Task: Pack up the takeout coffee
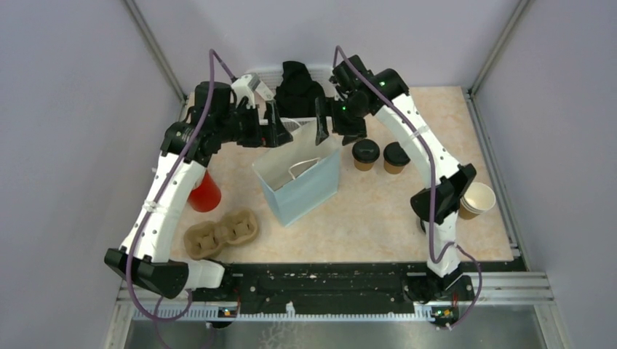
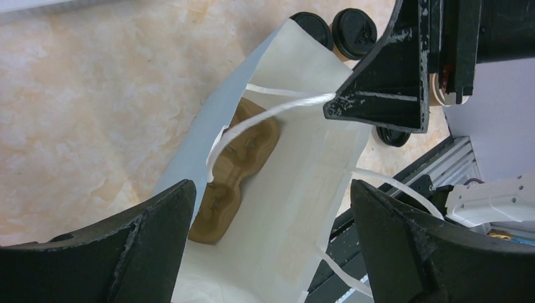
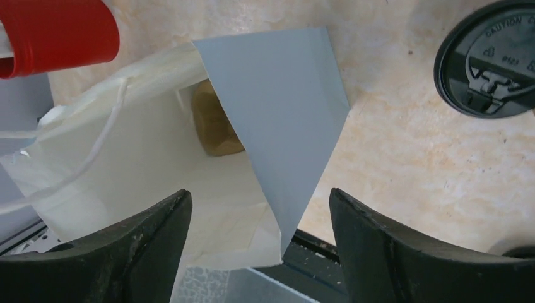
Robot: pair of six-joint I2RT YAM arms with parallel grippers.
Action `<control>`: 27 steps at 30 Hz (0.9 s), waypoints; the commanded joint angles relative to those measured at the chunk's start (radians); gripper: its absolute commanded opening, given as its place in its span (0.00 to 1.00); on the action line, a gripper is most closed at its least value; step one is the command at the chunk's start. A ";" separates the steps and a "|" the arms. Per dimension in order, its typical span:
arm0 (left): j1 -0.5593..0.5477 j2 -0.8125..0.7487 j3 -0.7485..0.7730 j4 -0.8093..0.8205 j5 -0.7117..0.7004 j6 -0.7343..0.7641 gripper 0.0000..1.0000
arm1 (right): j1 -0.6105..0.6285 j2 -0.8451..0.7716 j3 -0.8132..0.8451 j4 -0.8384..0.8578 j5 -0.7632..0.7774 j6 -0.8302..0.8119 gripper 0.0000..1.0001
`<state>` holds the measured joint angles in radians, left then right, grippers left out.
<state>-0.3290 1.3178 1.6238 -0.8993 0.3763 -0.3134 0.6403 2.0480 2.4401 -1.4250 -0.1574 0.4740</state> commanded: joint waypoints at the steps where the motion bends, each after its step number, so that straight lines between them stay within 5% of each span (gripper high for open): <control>1: -0.001 -0.007 0.035 0.081 -0.008 -0.048 0.98 | -0.009 -0.149 -0.062 -0.014 0.013 0.103 0.82; 9: 0.000 0.077 0.068 0.139 0.072 -0.008 0.90 | -0.017 -0.410 -0.314 0.131 -0.031 0.228 0.86; 15: 0.000 0.098 0.104 0.141 0.047 -0.010 0.70 | -0.005 -0.657 -0.793 0.722 -0.258 0.611 0.90; 19: -0.001 0.102 0.111 0.125 0.029 -0.010 0.54 | 0.030 -0.797 -1.050 1.049 -0.232 0.888 0.89; 25: 0.000 0.084 0.096 0.107 0.022 -0.014 0.34 | 0.158 -0.792 -1.108 1.221 -0.098 0.979 0.89; 27: -0.001 0.067 0.084 0.107 0.018 -0.030 0.29 | 0.201 -0.772 -1.099 1.238 -0.043 1.004 0.80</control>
<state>-0.3290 1.4273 1.7000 -0.8143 0.4023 -0.3389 0.7620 1.2728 1.3140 -0.4114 -0.3019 1.3605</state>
